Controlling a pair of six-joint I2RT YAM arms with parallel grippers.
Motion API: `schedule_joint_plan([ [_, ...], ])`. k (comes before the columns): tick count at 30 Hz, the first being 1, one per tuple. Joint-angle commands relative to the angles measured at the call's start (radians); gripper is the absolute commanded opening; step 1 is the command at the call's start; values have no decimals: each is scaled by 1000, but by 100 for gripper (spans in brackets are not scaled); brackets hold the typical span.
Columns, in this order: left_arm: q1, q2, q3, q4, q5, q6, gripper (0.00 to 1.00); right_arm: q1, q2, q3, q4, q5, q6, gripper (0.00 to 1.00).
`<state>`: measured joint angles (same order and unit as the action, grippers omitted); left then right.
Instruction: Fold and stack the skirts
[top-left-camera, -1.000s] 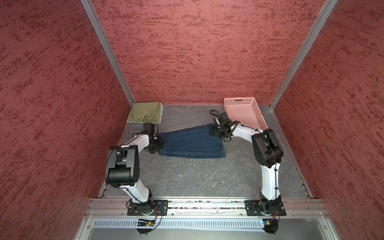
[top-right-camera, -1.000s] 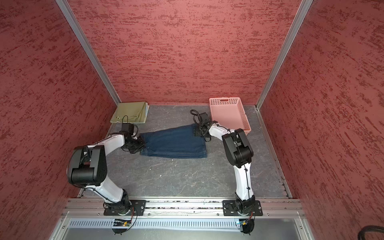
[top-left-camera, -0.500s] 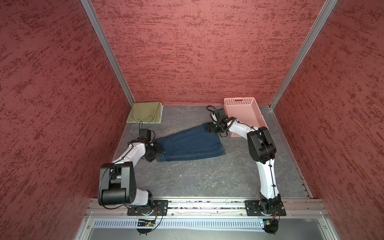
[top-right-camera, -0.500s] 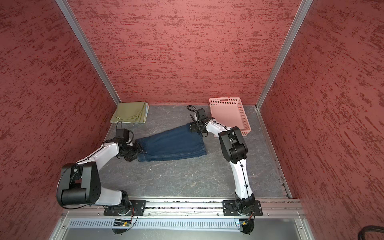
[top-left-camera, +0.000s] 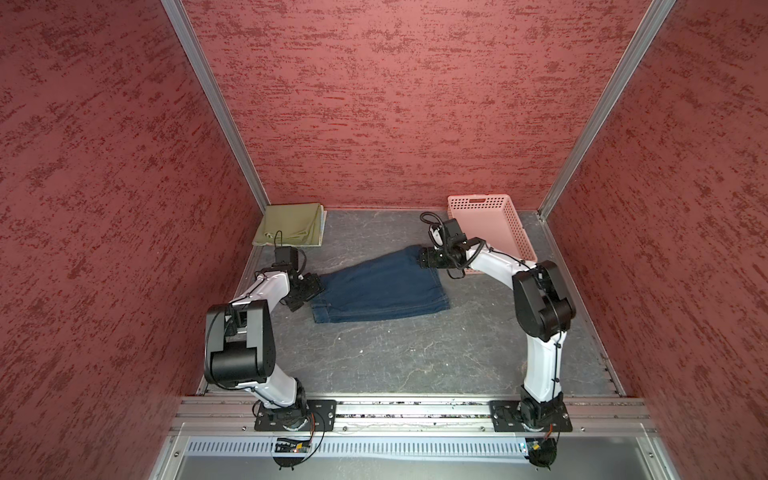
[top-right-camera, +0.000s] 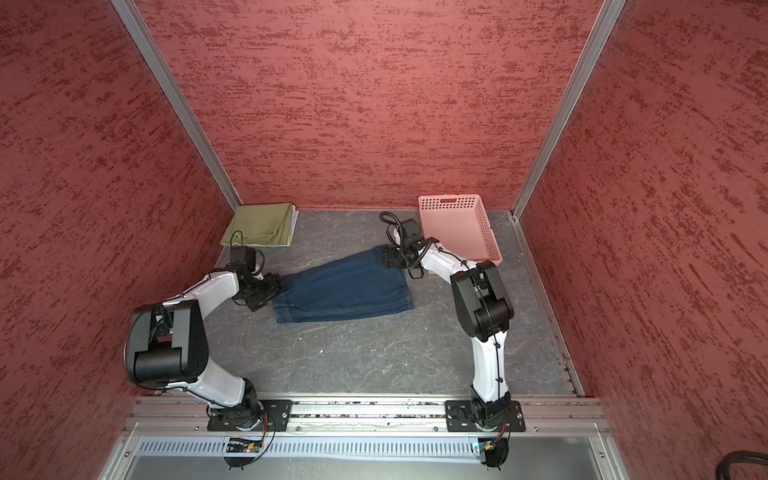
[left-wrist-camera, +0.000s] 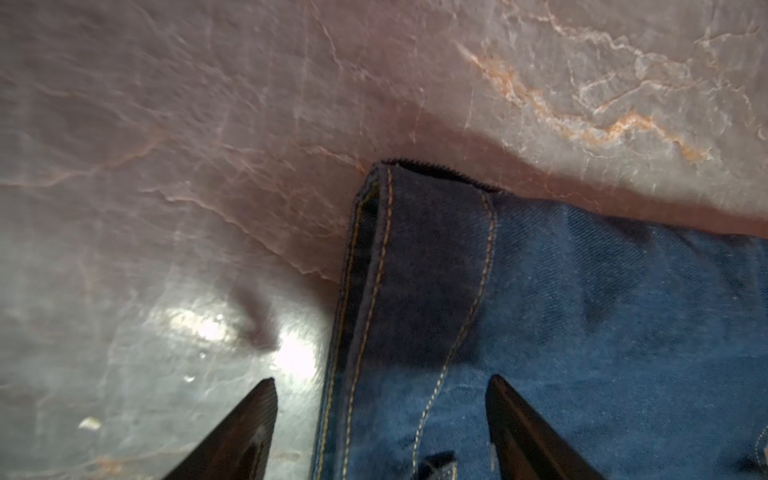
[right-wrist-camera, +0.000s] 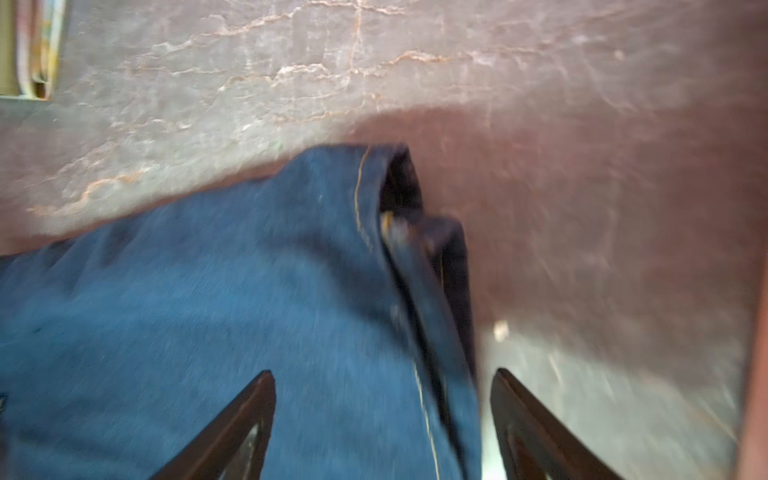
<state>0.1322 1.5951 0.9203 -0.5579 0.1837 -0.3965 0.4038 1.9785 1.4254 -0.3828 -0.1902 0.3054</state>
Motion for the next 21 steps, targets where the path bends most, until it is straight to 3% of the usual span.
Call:
schedule_joint_plan([
  [1,10,32,-1,36,33,36,77,-6,-83,-61,66,-16,39,83],
  [5,6,66,-21,63,29,23,69,-11,-132,-110,62,-12,52,83],
  [13,-3,114,-53,60,23,6,62,-16,-145,-194,70,-13,80,83],
  [15,-3,118,-49,52,18,8,55,-16,-138,-210,77,-14,88,83],
  [18,-3,129,-37,42,7,11,33,-17,-117,-213,66,-3,96,83],
  [21,-8,131,-34,53,16,8,24,-16,-102,-217,67,-12,106,83],
])
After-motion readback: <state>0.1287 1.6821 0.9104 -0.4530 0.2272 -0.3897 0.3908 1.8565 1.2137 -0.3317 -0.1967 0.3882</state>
